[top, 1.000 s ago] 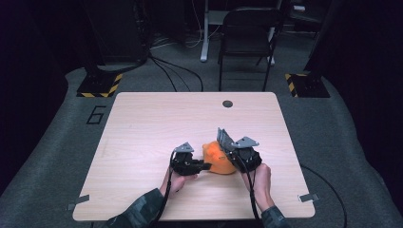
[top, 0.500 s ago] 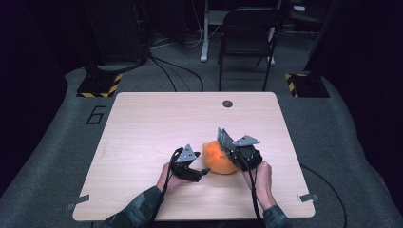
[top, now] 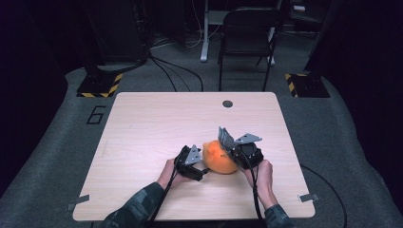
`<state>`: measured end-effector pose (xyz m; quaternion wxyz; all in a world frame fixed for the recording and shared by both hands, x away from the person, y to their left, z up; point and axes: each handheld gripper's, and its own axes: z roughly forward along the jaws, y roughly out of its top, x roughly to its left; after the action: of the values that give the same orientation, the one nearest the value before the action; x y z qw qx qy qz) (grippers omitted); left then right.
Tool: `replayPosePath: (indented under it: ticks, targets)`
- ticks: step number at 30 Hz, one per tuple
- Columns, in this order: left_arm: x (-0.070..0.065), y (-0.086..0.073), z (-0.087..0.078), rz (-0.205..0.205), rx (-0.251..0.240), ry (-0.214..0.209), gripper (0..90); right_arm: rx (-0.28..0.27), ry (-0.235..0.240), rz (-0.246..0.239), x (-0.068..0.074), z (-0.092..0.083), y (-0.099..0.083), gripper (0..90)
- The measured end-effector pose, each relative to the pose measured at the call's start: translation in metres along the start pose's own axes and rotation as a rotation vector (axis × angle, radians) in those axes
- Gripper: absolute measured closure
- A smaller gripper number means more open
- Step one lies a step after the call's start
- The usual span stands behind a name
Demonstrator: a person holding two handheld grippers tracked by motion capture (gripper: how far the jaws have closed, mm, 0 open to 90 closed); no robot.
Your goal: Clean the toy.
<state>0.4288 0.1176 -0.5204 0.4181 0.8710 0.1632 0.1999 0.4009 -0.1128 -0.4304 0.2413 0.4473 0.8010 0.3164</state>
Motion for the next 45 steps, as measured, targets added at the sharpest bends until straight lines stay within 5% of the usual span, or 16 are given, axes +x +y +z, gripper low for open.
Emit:
replayPosePath:
  ticks: [6,15,19,25,30,33,37,45]
  targets:
    - [-0.001,0.000,0.004,0.027,-0.014,-0.017,27.0,0.002,0.011,0.005,-0.001,0.001,0.000,73.9]
    - [-0.003,-0.001,0.005,0.058,-0.038,-0.016,60.1,-0.002,0.022,0.011,-0.001,0.001,-0.001,73.8]
    - [-0.004,-0.001,0.005,0.060,-0.041,-0.020,69.0,-0.055,0.049,0.035,-0.011,-0.010,0.001,73.6]
    - [-0.004,-0.002,0.005,0.056,-0.037,-0.013,71.0,-0.073,-0.052,0.105,-0.046,-0.033,-0.011,73.5]
    - [-0.005,-0.002,0.005,0.061,-0.036,-0.007,71.6,0.037,-0.107,0.185,-0.076,-0.018,-0.038,73.1]
    - [-0.006,-0.002,0.005,0.068,-0.039,0.001,74.3,0.090,-0.106,0.203,-0.080,-0.002,-0.046,72.6]
    - [-0.007,-0.002,0.004,0.061,-0.055,0.007,78.0,0.096,-0.109,0.207,-0.081,0.002,-0.048,72.4]
    - [-0.003,0.005,-0.006,-0.039,-0.129,-0.028,79.7,0.076,-0.126,0.232,-0.088,-0.003,-0.050,72.3]
